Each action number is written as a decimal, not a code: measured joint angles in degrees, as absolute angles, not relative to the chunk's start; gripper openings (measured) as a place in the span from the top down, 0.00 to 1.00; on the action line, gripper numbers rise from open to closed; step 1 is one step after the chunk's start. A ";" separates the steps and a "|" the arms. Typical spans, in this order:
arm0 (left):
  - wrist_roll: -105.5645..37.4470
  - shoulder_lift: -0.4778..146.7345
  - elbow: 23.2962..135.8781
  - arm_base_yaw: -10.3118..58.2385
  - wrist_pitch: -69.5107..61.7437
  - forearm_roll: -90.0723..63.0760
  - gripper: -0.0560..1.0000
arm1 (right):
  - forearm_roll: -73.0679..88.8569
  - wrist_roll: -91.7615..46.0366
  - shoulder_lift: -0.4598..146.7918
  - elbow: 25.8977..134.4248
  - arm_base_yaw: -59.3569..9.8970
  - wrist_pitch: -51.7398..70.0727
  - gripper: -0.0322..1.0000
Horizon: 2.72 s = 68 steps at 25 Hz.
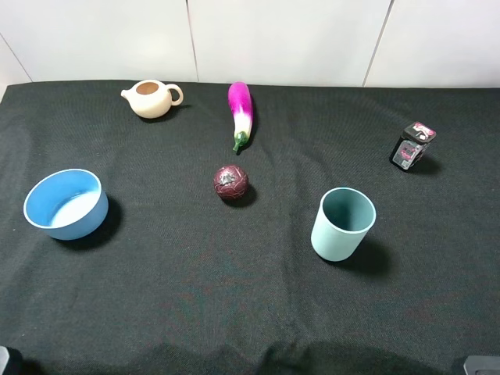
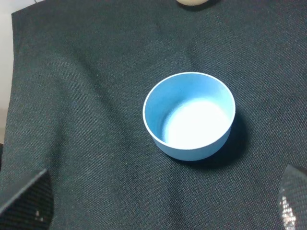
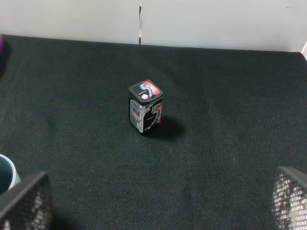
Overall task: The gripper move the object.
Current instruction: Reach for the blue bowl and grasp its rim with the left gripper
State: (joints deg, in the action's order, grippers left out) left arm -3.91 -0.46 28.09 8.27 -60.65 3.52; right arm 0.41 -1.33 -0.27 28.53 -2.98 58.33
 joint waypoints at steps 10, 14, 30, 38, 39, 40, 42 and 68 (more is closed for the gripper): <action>-3.91 -0.46 28.09 8.27 -60.65 3.52 0.01 | 0.41 -1.33 -0.27 28.53 -2.98 58.33 0.30; -3.91 -0.46 28.09 8.27 -60.65 3.52 0.01 | 0.41 -1.33 -0.27 28.53 -2.98 58.33 0.30; -3.91 -0.46 28.20 8.27 -60.65 3.62 0.01 | 0.41 -1.33 -0.27 28.53 -2.98 58.33 0.30; -3.91 3.55 31.32 8.27 -62.09 3.65 0.01 | 0.41 -1.33 -0.27 28.53 -2.98 58.33 0.30; -3.91 4.90 31.83 8.27 -62.51 3.65 0.01 | 0.41 -1.33 -0.27 28.53 -2.98 58.33 0.30; -3.91 6.09 32.37 8.27 -62.65 3.59 0.01 | 0.41 -1.33 -0.27 28.53 -2.98 58.33 0.30; -3.91 9.07 33.41 8.27 -62.77 3.53 0.01 | 0.41 -1.33 -0.27 28.53 -2.98 58.33 0.30; -6.74 41.17 39.48 8.27 -64.30 -1.19 0.01 | 0.41 -1.33 -0.27 28.53 -2.98 58.33 0.30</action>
State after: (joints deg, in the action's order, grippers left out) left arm -6.74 41.17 39.48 8.27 -64.30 -1.19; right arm 0.41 -1.33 -0.27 28.53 -2.98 58.33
